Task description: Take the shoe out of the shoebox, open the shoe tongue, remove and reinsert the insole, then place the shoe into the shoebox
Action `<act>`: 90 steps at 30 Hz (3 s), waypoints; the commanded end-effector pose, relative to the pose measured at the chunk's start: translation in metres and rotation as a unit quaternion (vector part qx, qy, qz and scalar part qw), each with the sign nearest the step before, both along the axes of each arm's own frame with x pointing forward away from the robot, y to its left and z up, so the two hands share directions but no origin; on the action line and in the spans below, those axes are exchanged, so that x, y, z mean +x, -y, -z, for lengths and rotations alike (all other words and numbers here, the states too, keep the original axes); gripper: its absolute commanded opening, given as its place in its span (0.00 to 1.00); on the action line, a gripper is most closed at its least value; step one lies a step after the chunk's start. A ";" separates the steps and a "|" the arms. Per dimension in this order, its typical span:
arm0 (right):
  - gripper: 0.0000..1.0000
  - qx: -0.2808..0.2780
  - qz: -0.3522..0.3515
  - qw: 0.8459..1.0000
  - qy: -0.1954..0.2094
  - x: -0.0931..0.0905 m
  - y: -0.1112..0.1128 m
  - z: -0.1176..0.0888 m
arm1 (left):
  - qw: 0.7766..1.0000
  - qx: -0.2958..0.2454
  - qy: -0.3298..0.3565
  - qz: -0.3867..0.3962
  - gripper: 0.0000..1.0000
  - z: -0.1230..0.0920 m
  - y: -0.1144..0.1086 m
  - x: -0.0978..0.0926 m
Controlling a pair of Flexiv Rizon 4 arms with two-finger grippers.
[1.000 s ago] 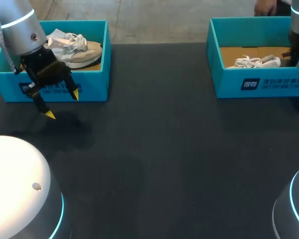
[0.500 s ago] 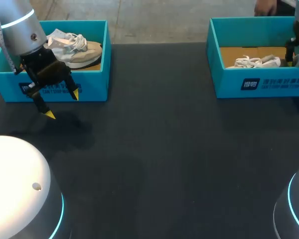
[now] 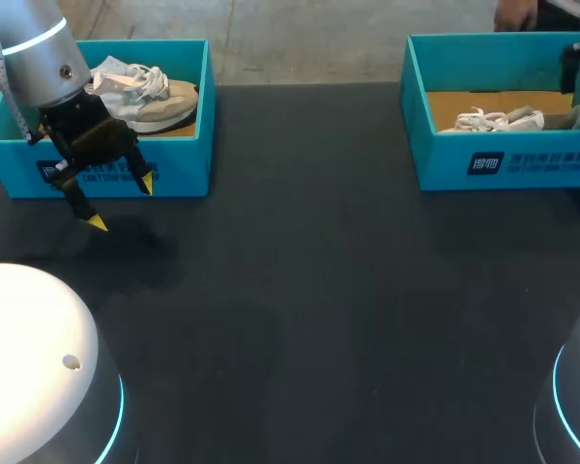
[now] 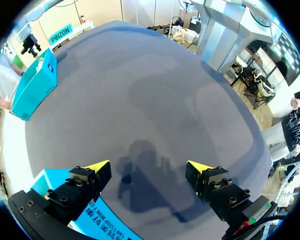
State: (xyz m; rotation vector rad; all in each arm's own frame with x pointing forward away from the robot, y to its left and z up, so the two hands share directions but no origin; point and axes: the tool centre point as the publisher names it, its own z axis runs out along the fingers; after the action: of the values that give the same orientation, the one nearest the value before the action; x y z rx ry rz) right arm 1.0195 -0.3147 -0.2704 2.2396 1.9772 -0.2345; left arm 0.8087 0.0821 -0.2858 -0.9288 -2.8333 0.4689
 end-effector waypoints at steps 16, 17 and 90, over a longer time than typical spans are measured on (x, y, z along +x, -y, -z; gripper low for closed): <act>1.00 0.073 0.020 0.997 -0.009 -0.057 -0.043 -0.075 | 1.000 0.000 0.002 0.000 1.00 0.000 0.000 -0.001; 1.00 0.072 0.020 0.997 -0.009 -0.058 -0.044 -0.078 | 1.000 0.000 0.002 0.000 1.00 0.000 0.000 -0.001; 1.00 0.090 0.031 0.995 0.003 -0.066 -0.052 -0.100 | 0.887 0.121 0.198 0.399 1.00 -0.068 -0.237 0.301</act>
State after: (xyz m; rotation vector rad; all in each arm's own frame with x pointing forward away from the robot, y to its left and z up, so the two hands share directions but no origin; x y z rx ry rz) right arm 0.9547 -0.2629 -0.1705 2.4100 2.0017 -0.0585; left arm 1.0859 0.3163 -0.2088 -2.1560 -2.3857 -0.2245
